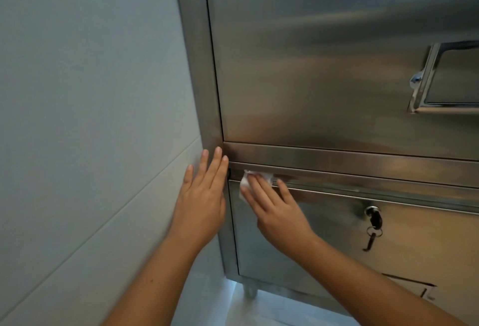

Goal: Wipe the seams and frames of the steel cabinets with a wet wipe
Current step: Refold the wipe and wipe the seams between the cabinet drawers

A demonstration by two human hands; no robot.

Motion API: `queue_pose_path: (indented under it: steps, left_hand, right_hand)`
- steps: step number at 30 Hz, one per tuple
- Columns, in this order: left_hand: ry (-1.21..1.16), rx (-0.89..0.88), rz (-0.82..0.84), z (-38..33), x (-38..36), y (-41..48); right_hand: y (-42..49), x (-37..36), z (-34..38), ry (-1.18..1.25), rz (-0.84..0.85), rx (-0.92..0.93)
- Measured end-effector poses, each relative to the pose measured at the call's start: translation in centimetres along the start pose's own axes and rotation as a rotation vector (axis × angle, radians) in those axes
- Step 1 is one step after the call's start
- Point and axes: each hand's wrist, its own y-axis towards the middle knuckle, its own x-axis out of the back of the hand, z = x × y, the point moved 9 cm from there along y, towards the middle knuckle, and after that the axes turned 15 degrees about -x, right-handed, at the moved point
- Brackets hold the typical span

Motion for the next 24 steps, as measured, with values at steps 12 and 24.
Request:
queue_pose_path:
  steps: [12, 24]
  left_hand:
    - [-0.03, 0.012, 0.034, -0.4, -0.1, -0.6]
    - [-0.014, 0.001, 0.085, -0.8, 0.4, -0.4]
  right_hand:
    - [0.2, -0.1, 0.5, -0.014, 0.054, -0.032]
    - [2.0, -0.4, 2.2, -0.025, 0.114, -0.068]
